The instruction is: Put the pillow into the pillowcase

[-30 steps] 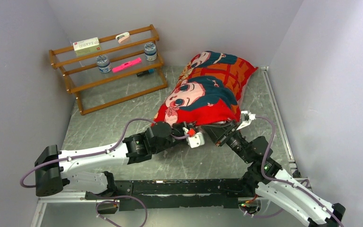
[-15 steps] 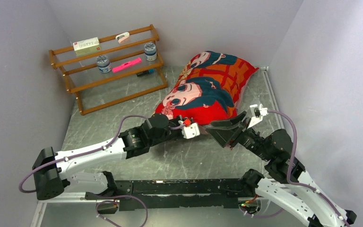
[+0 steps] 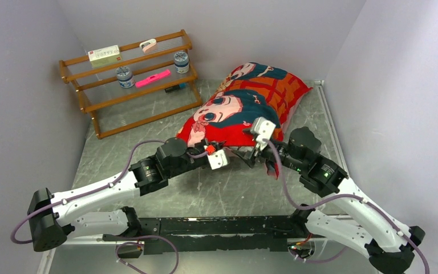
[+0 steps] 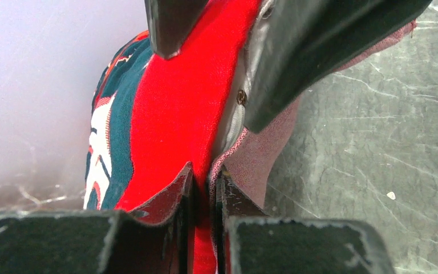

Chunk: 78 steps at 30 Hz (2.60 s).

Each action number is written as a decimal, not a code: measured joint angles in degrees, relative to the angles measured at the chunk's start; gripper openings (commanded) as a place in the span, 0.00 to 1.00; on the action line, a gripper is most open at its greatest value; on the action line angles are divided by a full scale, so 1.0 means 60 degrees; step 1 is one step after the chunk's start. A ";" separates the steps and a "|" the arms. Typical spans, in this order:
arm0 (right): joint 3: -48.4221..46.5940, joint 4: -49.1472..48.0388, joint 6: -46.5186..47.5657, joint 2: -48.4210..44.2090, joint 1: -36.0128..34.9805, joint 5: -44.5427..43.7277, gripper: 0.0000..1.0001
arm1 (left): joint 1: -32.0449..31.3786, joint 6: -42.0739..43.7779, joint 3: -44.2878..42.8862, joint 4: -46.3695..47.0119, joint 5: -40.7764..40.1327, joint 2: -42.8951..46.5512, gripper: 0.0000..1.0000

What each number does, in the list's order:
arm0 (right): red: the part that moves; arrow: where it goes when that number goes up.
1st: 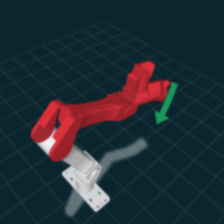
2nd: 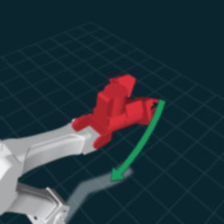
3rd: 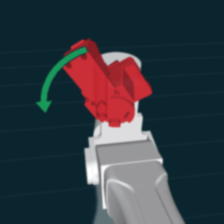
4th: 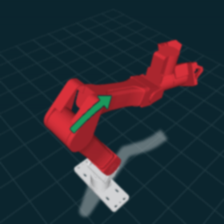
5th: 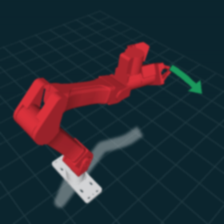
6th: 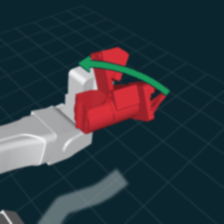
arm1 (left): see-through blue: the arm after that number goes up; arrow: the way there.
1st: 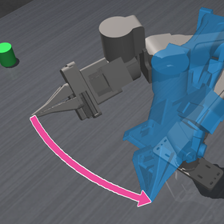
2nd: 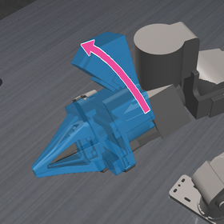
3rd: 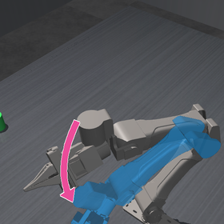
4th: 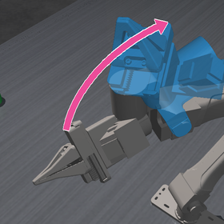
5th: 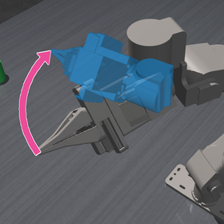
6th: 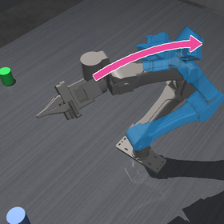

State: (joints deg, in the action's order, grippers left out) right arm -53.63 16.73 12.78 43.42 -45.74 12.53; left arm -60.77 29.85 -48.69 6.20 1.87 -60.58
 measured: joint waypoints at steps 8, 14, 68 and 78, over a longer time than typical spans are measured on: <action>-0.0182 0.0528 0.3384 0.0612 0.0000 0.1417 0.71 | 0.0011 0.0168 0.0000 0.0004 0.0127 0.0000 0.05; -0.0193 0.0474 0.4401 0.1031 -0.0087 0.1705 0.66 | 0.0011 0.0168 0.0000 0.0004 0.0153 0.0000 0.05; 0.2364 -0.2113 0.6011 -0.0087 -0.0820 0.0277 0.00 | 0.0033 0.1341 0.0302 -0.0335 0.0929 0.0743 0.86; 0.2364 -0.2277 0.5756 -0.0095 -0.0790 0.0284 0.00 | 0.0022 0.0605 0.1053 0.0991 0.0492 0.0576 0.72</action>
State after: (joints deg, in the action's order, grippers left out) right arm -39.44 3.07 47.31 42.85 -50.48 14.24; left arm -60.64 33.47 -42.37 12.14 4.82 -57.12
